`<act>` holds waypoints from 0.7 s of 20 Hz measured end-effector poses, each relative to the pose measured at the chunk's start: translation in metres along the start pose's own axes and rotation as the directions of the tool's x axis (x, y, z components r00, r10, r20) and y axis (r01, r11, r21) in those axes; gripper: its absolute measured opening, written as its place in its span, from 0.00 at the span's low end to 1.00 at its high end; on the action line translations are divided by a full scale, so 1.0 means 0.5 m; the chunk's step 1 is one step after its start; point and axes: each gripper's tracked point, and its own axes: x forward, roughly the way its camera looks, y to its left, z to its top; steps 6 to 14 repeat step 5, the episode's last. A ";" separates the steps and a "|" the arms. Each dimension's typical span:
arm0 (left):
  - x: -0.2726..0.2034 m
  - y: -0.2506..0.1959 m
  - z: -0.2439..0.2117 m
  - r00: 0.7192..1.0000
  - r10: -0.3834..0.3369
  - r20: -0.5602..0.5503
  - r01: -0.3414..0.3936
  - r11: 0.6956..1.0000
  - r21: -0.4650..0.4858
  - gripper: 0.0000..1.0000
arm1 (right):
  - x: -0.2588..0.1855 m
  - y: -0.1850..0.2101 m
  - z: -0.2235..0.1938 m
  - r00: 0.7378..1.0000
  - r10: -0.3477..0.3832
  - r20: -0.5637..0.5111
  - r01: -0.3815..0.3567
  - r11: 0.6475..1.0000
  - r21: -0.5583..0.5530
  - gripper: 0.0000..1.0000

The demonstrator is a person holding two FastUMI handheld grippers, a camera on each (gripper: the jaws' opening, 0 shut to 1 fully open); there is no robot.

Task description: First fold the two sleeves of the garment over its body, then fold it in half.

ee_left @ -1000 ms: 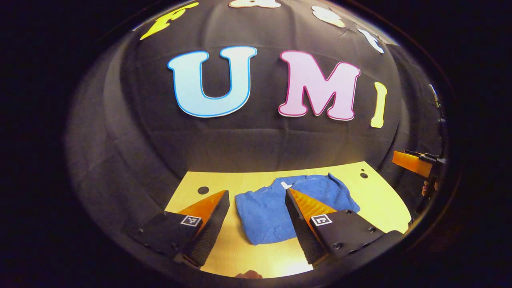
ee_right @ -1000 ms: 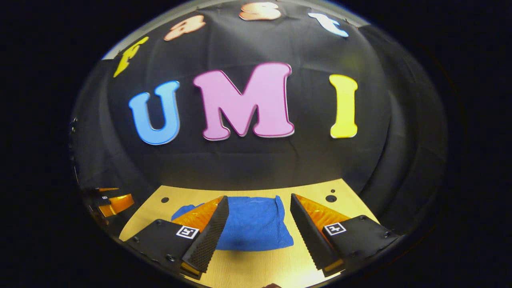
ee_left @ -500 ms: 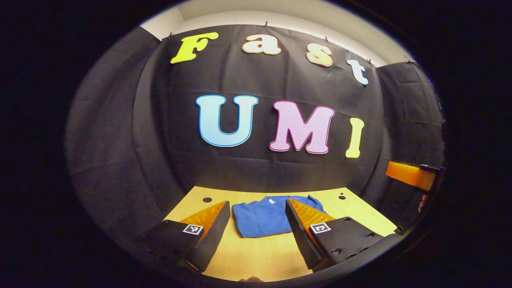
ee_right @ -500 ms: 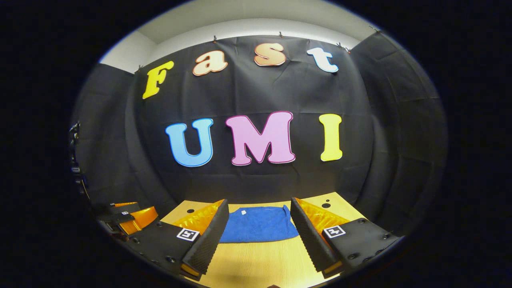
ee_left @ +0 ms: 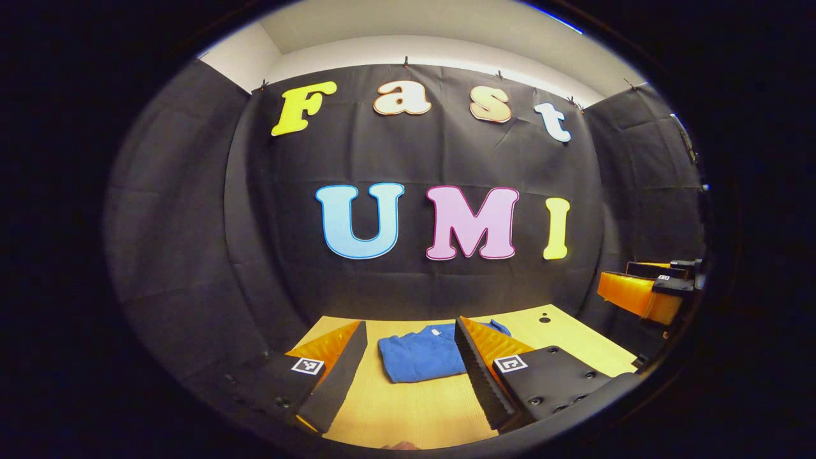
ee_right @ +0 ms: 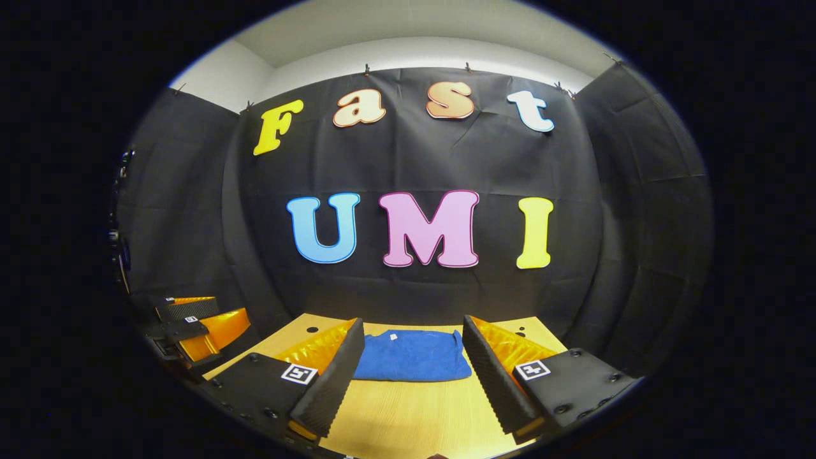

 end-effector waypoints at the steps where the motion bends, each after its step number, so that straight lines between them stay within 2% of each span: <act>1: 0.002 -0.006 0.001 1.000 -0.002 0.003 0.002 1.000 -0.011 0.80 | 0.005 0.002 0.007 1.000 0.002 0.014 -0.002 1.000 -0.008 0.97; 3: -0.005 -0.009 0.011 1.000 -0.008 0.006 0.008 0.999 -0.034 0.80 | 0.006 -0.010 0.007 1.000 -0.012 0.018 0.012 1.000 -0.014 0.96; 4: -0.007 -0.009 0.016 1.000 -0.008 0.013 0.009 0.999 -0.041 0.80 | 0.005 -0.014 0.009 1.000 -0.013 0.021 0.013 1.000 -0.009 0.89; 14: -0.007 -0.006 0.021 1.000 -0.005 0.016 0.006 0.999 -0.041 0.80 | 0.005 -0.017 0.009 1.000 -0.015 0.019 0.015 1.000 -0.004 0.89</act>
